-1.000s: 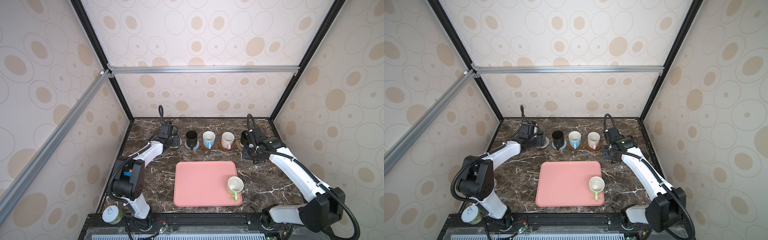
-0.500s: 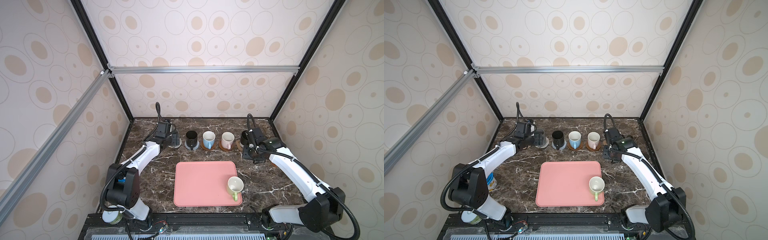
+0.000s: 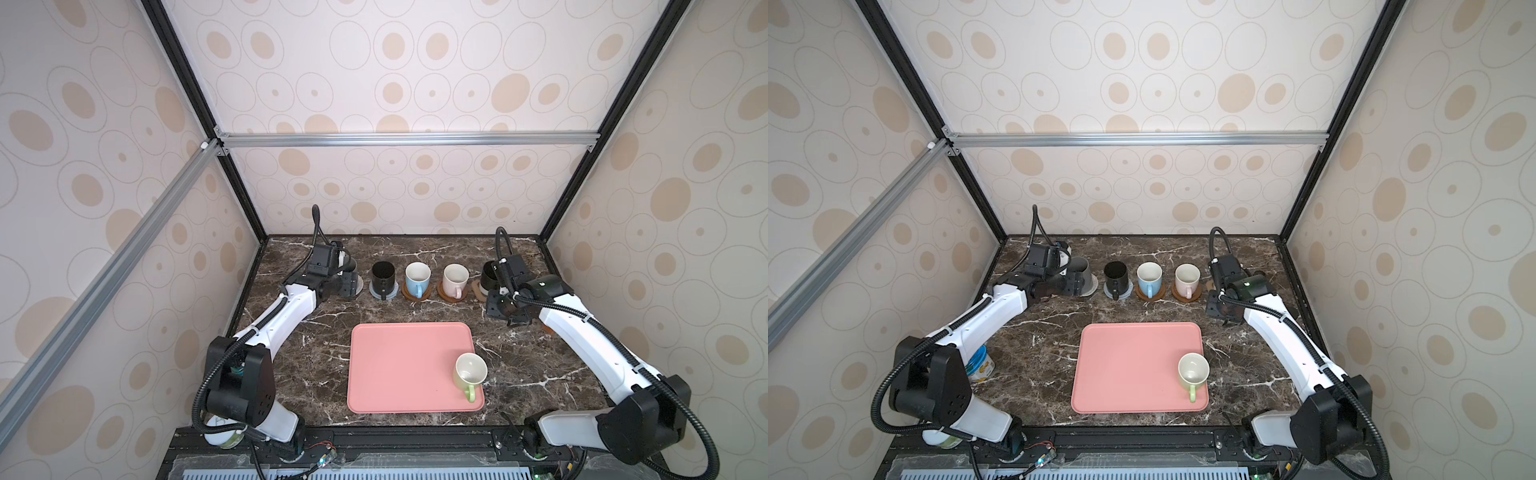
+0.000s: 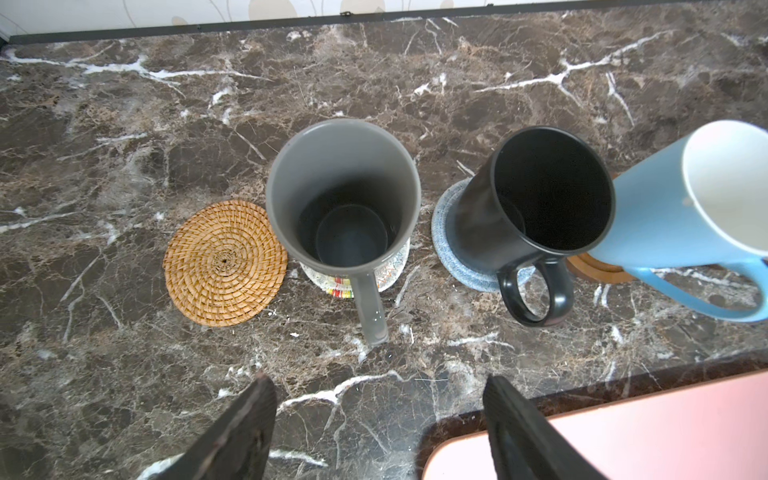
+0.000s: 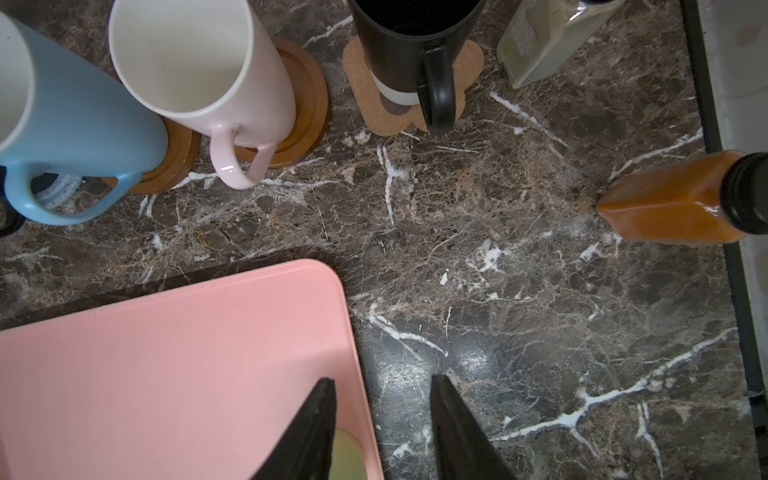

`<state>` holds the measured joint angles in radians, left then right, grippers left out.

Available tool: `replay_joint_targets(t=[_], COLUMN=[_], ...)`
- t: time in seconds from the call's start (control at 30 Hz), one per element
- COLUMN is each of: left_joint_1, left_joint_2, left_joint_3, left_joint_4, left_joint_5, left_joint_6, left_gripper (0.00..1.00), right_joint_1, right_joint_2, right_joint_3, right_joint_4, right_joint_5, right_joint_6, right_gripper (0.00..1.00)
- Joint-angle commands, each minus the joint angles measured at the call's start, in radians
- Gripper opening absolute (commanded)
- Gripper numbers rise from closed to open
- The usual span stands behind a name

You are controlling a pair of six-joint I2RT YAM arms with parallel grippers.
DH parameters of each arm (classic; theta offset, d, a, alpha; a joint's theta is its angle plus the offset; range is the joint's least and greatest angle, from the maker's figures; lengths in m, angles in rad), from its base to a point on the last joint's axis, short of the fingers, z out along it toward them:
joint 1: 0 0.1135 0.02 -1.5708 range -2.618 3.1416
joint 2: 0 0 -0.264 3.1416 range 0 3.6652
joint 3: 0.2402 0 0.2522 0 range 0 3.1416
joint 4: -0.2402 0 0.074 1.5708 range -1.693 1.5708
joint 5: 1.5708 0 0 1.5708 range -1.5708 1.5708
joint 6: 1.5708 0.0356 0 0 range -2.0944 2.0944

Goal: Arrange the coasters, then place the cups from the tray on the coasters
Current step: 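Open the left gripper and move it back over the pink tray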

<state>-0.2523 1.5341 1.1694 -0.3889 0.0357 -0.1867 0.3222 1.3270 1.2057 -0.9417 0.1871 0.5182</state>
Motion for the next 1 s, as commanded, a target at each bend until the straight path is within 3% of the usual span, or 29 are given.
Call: replay_joint_targets(t=[0.0,0.43,0.7,0.97], left_joint_1=[0.007,-0.041,-0.261,-0.478], left_joint_2=[0.015,0.001,-0.087,-0.087], left_joint_3=[0.045,0.076,0.065,0.172], left_joint_4=[-0.032,-0.098,-0.225,-0.36], left_joint_5=[-0.001,0.056,0.029,0.08], left_joint_6=[0.034,0.073,0.056,-0.079], left_gripper=[0.79,0.73,0.74,0.74], right_joint_1=[-0.01,-0.029,-0.084,-0.142], right_joint_2=[-0.013,-0.049,-0.038,-0.013], right_joint_3=[-0.004,-0.02,-0.018,-0.015], right_joint_4=[-0.005,-0.006,0.015,0.054], right_joint_5=[0.008,0.021,-0.023,-0.098], right_joint_6=[-0.002,-0.004,-0.029,-0.067], right_gripper=[0.41,0.41,0.42,0.42])
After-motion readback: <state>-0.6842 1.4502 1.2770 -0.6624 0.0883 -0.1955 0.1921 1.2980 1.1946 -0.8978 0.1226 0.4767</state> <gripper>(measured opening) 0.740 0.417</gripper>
